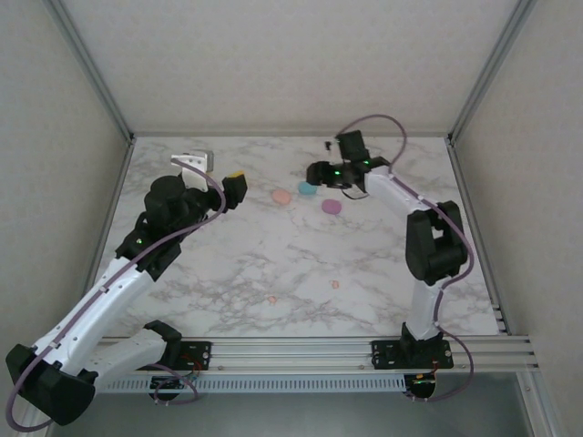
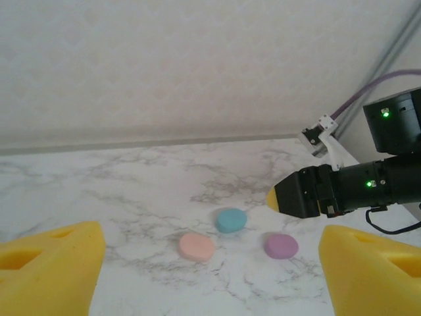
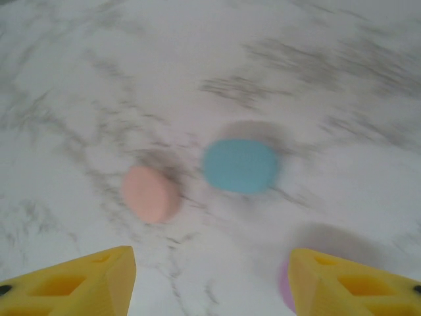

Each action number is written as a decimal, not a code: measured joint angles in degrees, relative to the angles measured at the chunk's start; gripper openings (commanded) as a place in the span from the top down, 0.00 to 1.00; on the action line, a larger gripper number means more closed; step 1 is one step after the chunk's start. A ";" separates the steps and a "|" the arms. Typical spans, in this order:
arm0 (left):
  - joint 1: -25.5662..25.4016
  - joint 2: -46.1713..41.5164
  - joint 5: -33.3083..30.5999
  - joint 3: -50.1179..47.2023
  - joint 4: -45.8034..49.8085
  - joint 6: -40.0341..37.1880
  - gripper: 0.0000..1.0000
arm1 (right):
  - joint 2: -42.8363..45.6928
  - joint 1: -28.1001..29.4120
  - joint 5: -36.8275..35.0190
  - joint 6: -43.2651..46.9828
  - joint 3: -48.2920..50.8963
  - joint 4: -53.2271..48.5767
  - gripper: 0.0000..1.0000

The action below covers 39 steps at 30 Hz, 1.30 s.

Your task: Insert the wireless bluetooth earbuds into the charging case

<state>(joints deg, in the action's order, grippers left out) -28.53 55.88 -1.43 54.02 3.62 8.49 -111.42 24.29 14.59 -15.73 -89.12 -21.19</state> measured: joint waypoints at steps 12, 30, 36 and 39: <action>3.58 -0.72 -0.68 0.13 4.63 3.63 0.09 | -17.14 6.99 -1.55 22.64 -19.26 -13.42 0.27; 4.35 -1.55 -0.63 0.35 5.68 3.58 0.08 | -29.00 8.98 -2.64 29.55 -36.70 -26.40 0.22; 4.42 -1.55 -0.61 0.68 5.66 3.58 0.08 | -30.01 9.03 -2.82 29.81 -38.42 -28.46 0.22; 4.57 -1.55 -0.59 0.74 5.68 3.58 0.08 | -33.92 9.14 -3.10 30.14 -44.54 -29.22 0.22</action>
<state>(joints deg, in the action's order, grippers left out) -23.97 54.33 -2.02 54.76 9.30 12.08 -145.34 33.43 11.49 14.41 -133.67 -50.41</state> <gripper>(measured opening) 0.920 0.776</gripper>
